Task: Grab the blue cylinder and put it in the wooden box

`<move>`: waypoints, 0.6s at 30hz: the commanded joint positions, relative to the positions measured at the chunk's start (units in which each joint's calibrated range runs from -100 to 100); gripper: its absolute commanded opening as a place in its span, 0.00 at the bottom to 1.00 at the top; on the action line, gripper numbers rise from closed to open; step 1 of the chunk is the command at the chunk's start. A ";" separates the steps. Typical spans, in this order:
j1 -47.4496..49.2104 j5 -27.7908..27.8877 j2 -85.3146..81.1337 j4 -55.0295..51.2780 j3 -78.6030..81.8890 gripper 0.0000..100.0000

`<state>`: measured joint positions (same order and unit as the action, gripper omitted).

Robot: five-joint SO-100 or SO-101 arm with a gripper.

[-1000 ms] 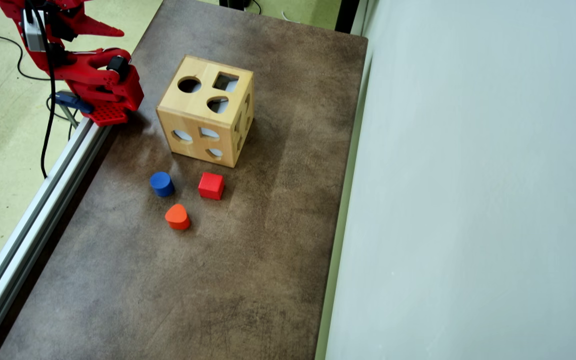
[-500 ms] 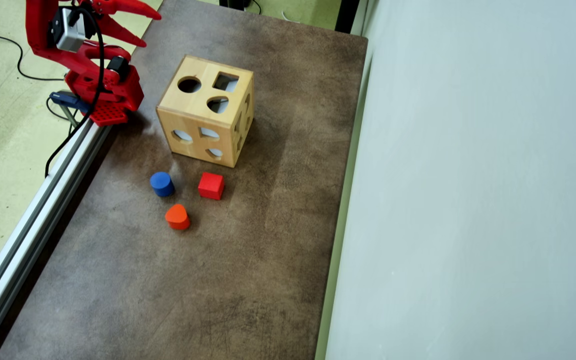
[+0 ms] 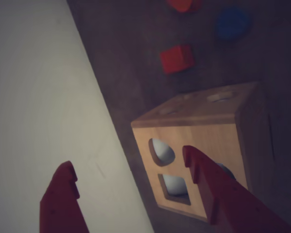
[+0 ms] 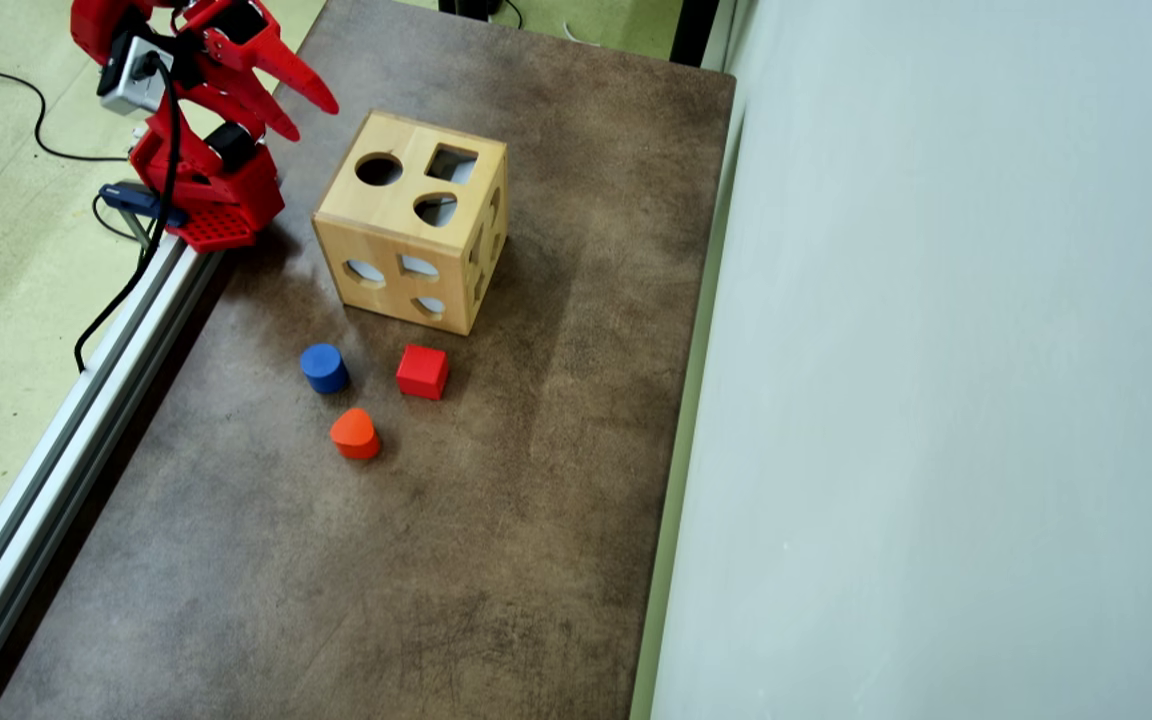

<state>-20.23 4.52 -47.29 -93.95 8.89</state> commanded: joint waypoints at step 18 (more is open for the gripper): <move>-12.24 9.43 27.46 -3.64 -1.02 0.23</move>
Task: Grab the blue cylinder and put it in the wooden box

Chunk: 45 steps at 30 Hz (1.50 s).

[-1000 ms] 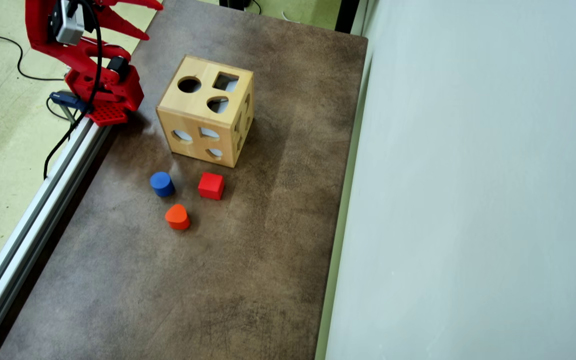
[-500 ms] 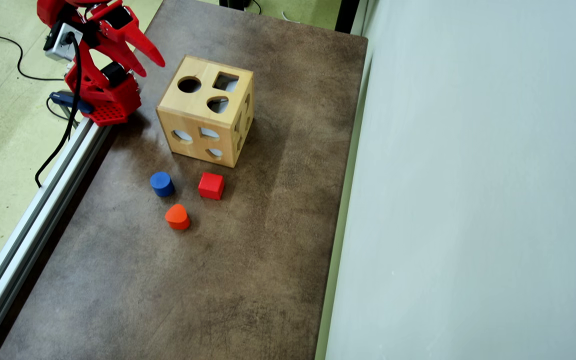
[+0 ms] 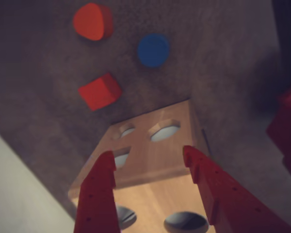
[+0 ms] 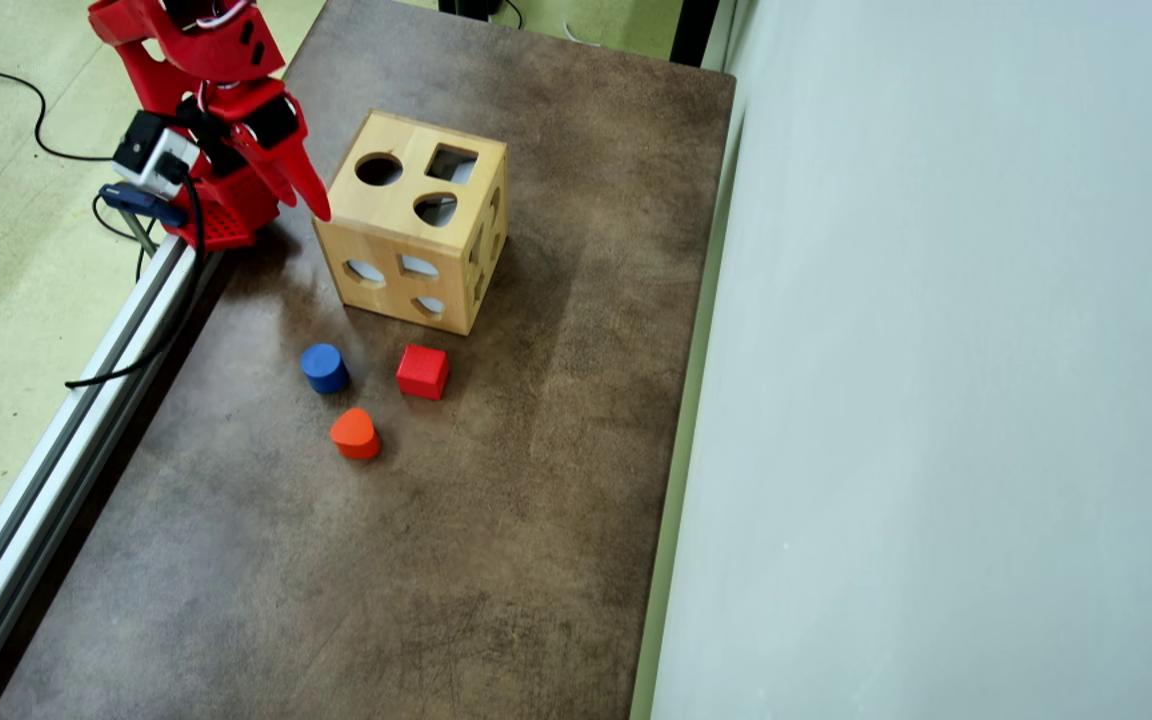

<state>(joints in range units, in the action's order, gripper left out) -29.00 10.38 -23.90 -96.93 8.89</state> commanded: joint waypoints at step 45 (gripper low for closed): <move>-8.15 21.54 42.11 16.47 -1.11 0.23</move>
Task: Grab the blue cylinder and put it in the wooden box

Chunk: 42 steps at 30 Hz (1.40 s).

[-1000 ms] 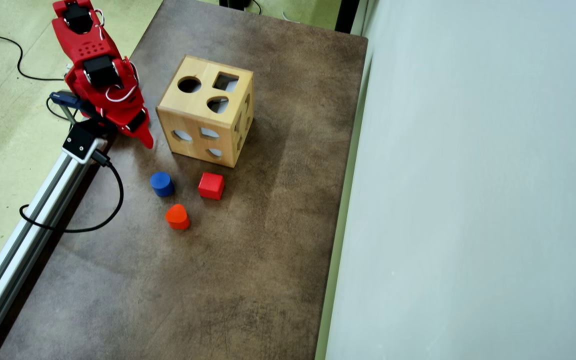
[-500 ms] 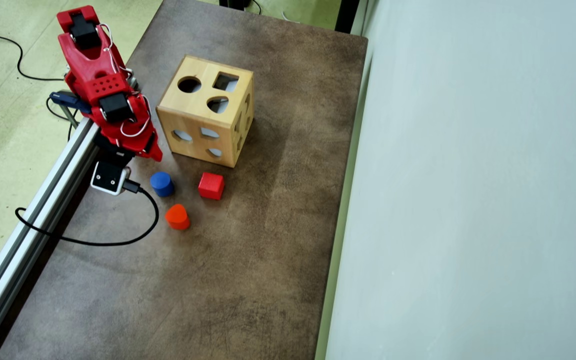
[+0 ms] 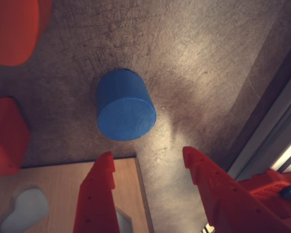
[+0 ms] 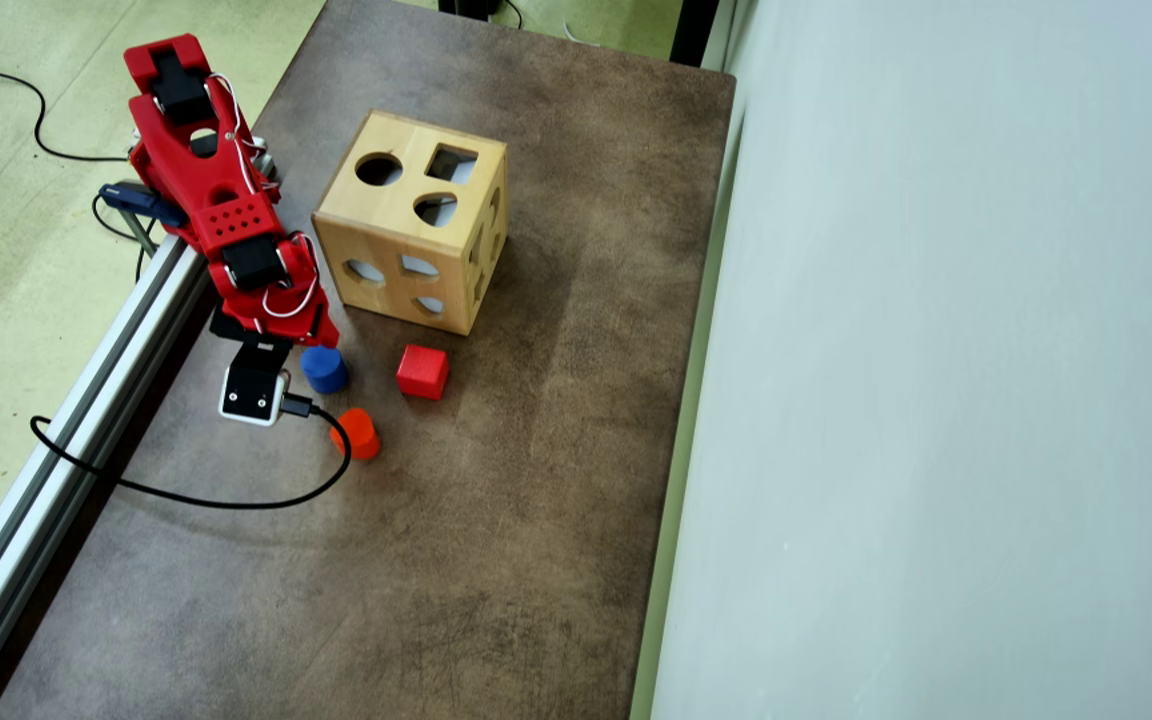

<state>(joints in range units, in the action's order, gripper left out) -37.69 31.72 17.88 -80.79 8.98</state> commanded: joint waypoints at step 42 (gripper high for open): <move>4.63 6.89 -2.13 6.04 2.11 0.23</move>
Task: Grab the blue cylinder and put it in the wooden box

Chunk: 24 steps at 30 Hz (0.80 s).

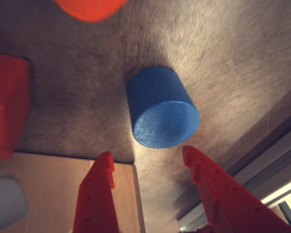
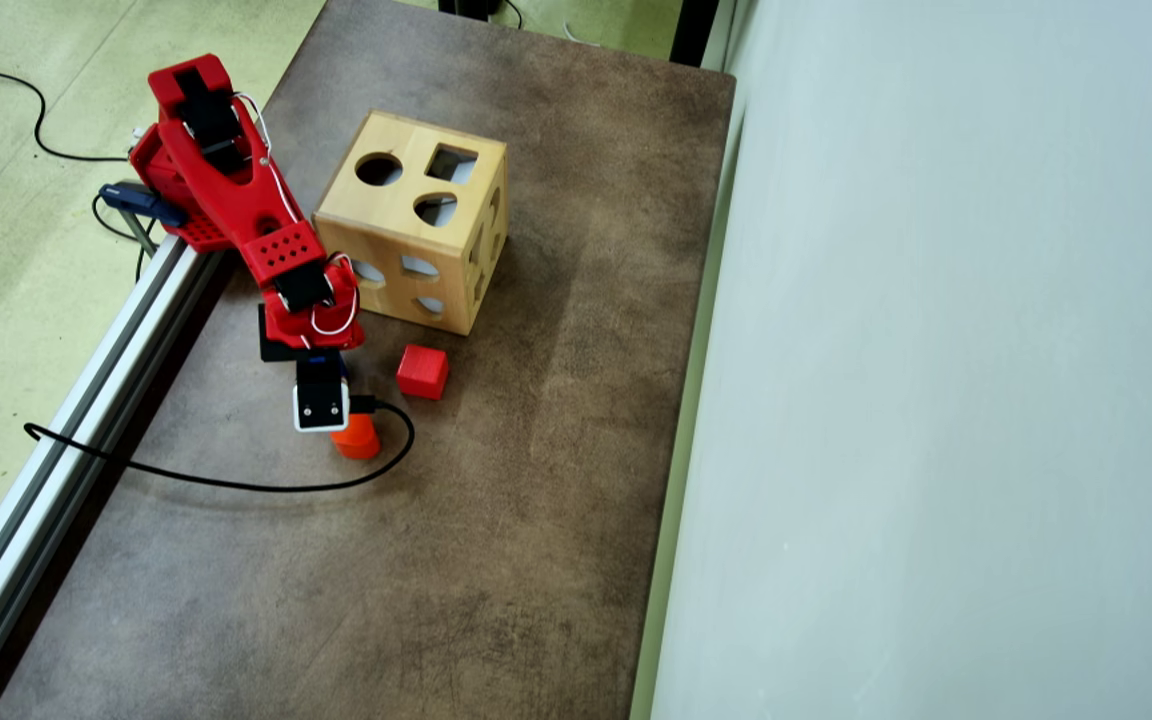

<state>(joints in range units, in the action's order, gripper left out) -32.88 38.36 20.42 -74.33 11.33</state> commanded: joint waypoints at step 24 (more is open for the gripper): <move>-3.23 -3.32 -4.92 -0.49 2.00 0.32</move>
<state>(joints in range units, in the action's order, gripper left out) -35.90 35.43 19.41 -74.66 13.68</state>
